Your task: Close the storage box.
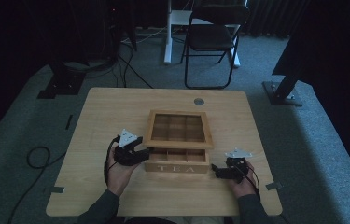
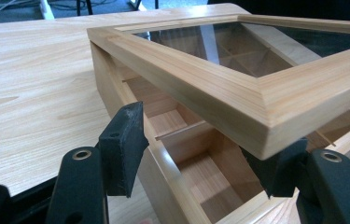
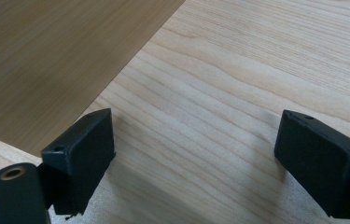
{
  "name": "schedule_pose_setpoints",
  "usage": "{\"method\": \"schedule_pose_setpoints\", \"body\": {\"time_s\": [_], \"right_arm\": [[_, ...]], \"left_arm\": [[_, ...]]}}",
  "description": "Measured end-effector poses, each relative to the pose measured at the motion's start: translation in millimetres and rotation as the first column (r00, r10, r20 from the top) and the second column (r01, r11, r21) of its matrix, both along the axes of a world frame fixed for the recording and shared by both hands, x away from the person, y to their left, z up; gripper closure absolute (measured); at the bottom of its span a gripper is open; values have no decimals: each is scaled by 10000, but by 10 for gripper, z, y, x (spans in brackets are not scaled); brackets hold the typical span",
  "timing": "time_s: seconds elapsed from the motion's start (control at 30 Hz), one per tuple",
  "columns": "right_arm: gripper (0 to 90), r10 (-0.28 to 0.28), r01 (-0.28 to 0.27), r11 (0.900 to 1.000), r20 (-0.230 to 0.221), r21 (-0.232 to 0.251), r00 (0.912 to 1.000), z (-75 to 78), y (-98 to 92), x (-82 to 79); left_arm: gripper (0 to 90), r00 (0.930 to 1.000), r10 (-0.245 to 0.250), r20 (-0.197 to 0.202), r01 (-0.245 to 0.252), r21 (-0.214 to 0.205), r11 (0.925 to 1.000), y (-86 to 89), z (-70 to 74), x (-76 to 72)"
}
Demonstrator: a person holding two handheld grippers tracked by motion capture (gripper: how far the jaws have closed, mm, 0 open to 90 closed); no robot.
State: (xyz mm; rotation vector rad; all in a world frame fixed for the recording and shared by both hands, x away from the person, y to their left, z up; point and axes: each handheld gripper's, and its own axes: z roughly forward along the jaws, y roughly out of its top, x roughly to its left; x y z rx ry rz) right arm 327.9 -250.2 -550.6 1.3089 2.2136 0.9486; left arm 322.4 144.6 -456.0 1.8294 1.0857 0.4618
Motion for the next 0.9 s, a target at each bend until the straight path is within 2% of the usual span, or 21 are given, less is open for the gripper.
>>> {"method": "schedule_pose_setpoints", "body": {"time_s": [0.2, 0.53, 0.67, 0.9], "right_arm": [[116, -3, 3, 10000, -6, 2, 10000, 0, 0, -1], [116, 50, -50, 10000, -28, 14, 10000, 1, 4, -10], [116, 51, -51, 10000, -34, 25, 10000, 1, 5, -14], [116, 58, -58, 10000, -27, 19, 10000, 1, 5, -13]], "left_arm": [[402, 9994, -233, 260, 234, -28, 9997, -11, 5, -47], [393, 9997, -151, 192, 150, 31, 9999, -10, -50, -106], [390, 9997, -96, 243, 89, 312, 9995, -19, -88, -141], [388, 9999, -122, 85, 118, 410, 9991, -19, -162, -164]]}}
